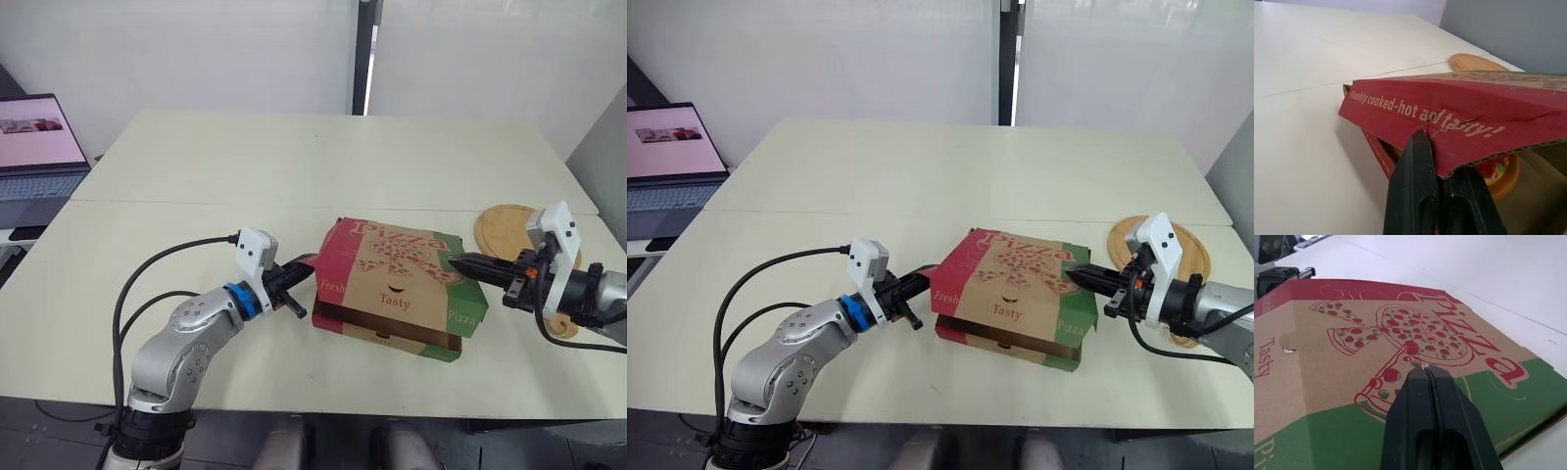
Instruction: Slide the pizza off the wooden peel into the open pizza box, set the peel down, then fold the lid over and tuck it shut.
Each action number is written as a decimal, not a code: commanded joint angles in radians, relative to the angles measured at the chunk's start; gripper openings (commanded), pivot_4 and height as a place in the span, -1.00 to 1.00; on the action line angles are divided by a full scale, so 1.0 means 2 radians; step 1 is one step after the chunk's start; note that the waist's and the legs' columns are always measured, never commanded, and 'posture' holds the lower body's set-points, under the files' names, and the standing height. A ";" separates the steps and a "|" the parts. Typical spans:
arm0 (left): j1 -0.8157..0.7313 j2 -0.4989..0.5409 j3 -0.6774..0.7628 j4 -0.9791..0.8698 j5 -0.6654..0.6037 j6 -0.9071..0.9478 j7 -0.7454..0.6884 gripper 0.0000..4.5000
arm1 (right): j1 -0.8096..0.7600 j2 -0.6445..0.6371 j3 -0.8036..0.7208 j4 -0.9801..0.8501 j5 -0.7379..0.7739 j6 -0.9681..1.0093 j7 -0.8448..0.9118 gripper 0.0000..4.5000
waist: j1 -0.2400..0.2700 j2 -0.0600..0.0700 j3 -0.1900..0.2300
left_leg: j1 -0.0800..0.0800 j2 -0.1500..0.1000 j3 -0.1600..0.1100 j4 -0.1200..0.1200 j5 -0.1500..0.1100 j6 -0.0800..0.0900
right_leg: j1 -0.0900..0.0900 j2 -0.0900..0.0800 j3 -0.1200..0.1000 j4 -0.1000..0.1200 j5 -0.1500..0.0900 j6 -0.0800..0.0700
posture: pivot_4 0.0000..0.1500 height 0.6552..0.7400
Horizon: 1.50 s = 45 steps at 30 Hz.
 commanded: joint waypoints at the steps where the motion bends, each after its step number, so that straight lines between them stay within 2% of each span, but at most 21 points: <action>1: 0.003 0.004 -0.001 -0.017 -0.019 0.000 -0.019 -1.00 | -0.007 -0.001 -0.003 -0.010 0.001 -0.014 0.003 -0.99 | 0.000 0.000 0.000 | 0.000 0.000 0.000 0.000 0.000 0.000 | 0.000 0.000 0.000 0.000 0.000 0.000 | 1.00 0.72; 3: 0.003 0.006 0.004 -0.018 -0.029 0.005 -0.025 -1.00 | -0.008 -0.002 0.000 -0.010 -0.001 -0.016 0.004 -0.99 | 0.000 0.000 0.000 | 0.000 0.000 0.000 0.000 0.000 0.000 | 0.000 0.000 0.000 0.000 0.000 0.000 | 1.00 0.72; 6: 0.004 0.026 0.004 -0.019 -0.031 0.000 -0.048 -0.75 | -0.007 -0.002 0.004 -0.010 -0.002 -0.020 0.004 -1.00 | 0.000 0.000 0.000 | 0.000 0.000 0.000 0.000 0.000 0.000 | 0.000 0.000 0.000 0.000 0.000 0.000 | 1.00 0.72; 12: 0.008 0.094 0.020 -0.016 -0.037 0.000 -0.103 0.05 | -0.008 0.000 0.012 -0.010 -0.005 -0.026 0.005 -1.00 | 0.000 0.000 0.000 | 0.000 0.000 0.000 0.000 0.000 0.000 | 0.000 0.000 0.000 0.000 0.000 0.000 | 1.00 0.72; 20: -0.030 0.225 0.040 0.057 -0.056 0.012 -0.238 0.05 | -0.008 0.002 0.021 -0.008 -0.013 -0.033 0.010 -1.00 | 0.000 0.000 0.000 | -0.001 0.000 0.000 0.000 0.000 0.000 | -0.001 0.000 0.000 0.000 0.000 0.000 | 1.00 0.72; 21: -0.042 0.234 0.041 0.078 -0.056 0.015 -0.251 -0.12 | -0.008 0.002 0.022 -0.008 -0.014 -0.034 0.011 -1.00 | 0.000 0.000 0.001 | -0.001 0.000 0.000 -0.001 0.000 0.000 | -0.001 0.000 0.000 0.000 0.000 0.000 | 1.00 0.72; 23: -0.076 0.236 0.044 0.122 -0.057 0.022 -0.257 -0.34 | -0.008 0.002 0.024 -0.008 -0.016 -0.035 0.012 -1.00 | 0.000 0.001 0.001 | -0.001 0.000 0.000 -0.001 0.000 0.000 | -0.001 0.000 0.000 0.000 0.000 0.000 | 1.00 0.72; 27: -0.154 0.214 0.043 0.191 -0.048 0.023 -0.245 -0.92 | -0.010 0.000 0.027 -0.006 -0.018 -0.037 0.014 -1.00 | 0.001 0.000 0.001 | -0.001 0.000 -0.001 0.000 0.000 0.000 | -0.001 0.000 -0.001 0.000 0.000 0.000 | 1.00 0.72; 28: -0.167 0.209 0.039 0.200 -0.042 0.020 -0.244 -0.98 | -0.010 -0.001 0.027 -0.005 -0.018 -0.037 0.015 -1.00 | 0.001 0.000 0.001 | -0.001 0.000 -0.001 0.000 0.000 0.000 | -0.001 0.000 -0.001 0.000 0.000 0.000 | 1.00 0.72; 38: -0.222 0.145 -0.030 0.239 0.050 -0.056 -0.233 -0.98 | -0.024 -0.008 0.029 0.009 -0.026 -0.042 0.023 -1.00 | -0.005 0.000 0.001 | -0.001 0.000 -0.001 0.000 0.000 0.000 | -0.001 0.000 0.000 0.000 0.000 0.000 | 1.00 0.72; 45: -0.218 0.117 -0.040 0.231 0.063 -0.057 -0.229 -0.98 | -0.034 -0.006 0.030 0.015 -0.033 -0.040 0.028 -1.00 | -0.007 0.000 0.001 | -0.001 0.000 -0.001 0.000 0.000 0.000 | -0.001 0.000 0.000 0.000 0.000 0.000 | 1.00 0.72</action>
